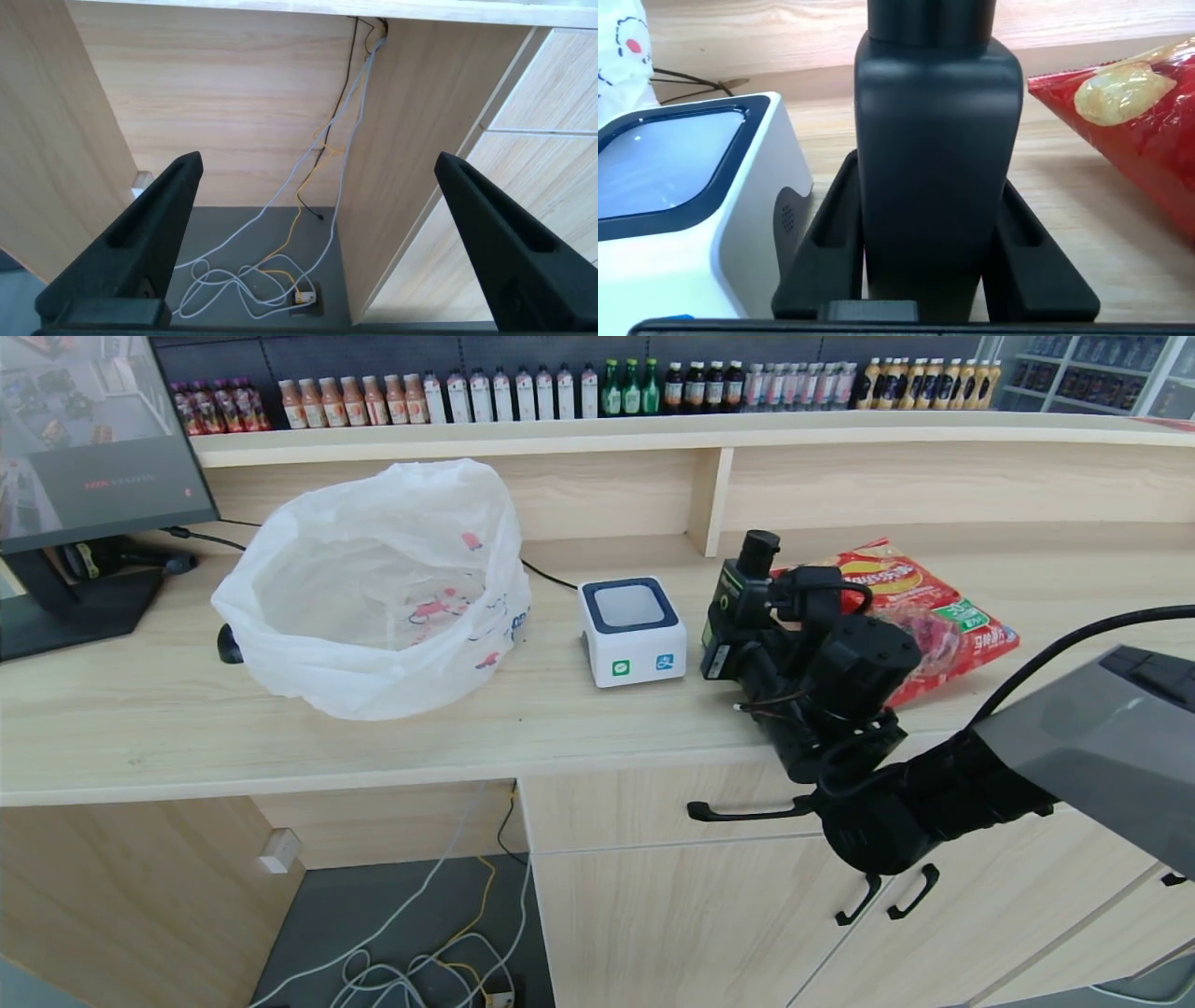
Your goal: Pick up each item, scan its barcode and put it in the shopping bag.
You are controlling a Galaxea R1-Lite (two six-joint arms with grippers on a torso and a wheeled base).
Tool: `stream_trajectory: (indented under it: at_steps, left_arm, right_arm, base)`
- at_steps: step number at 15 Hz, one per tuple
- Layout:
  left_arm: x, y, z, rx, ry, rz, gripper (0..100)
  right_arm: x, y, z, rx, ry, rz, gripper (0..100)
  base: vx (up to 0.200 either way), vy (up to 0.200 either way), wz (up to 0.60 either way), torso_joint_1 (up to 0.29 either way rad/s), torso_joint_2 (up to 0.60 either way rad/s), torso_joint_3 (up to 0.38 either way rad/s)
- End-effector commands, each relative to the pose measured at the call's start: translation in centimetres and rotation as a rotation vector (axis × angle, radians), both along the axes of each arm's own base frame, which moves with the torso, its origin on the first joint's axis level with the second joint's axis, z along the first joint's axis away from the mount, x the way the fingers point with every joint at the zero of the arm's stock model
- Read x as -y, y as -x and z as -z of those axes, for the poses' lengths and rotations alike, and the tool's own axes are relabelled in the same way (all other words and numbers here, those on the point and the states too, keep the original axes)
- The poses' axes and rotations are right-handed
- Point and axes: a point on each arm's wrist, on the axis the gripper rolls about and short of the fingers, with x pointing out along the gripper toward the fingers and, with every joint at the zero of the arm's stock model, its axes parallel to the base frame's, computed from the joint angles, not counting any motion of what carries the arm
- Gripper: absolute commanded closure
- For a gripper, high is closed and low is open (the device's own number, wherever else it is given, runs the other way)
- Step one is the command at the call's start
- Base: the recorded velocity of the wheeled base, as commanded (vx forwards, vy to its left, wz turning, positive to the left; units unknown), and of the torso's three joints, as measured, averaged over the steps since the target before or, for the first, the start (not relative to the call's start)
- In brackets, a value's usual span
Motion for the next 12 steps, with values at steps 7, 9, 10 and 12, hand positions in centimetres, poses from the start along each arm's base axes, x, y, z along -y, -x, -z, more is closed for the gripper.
stream_trajectory:
  at_steps: [7,9,10,12]
  left_arm:
    - [0.0,0.0,0.0,0.0,0.0,-0.001,0]
    - [0.0,0.0,0.0,0.0,0.0,0.0,0]
    - [0.0,0.0,0.0,0.0,0.0,0.0,0]
    - [0.0,0.0,0.0,0.0,0.0,-0.001,0]
  right_arm:
    - [0.5,1.9,-2.0,0.024,-0.019,-0.014,100]
    - [0.6,2.6,-2.2,0.022,-0.017,-0.019,100]
    - [0.6,3.1,-2.5,0.024,-0.019,-0.026,100]
    - [0.2,4.1,-3.2,0.043,-0.029,-0.049,100]
  base:
    - [0.0,0.0,0.0,0.0,0.0,0.0]
    - [0.0,0.0,0.0,0.0,0.0,0.0]
    - [0.0,0.0,0.0,0.0,0.0,0.0]
    - [0.0,0.0,0.0,0.0,0.0,0.0]
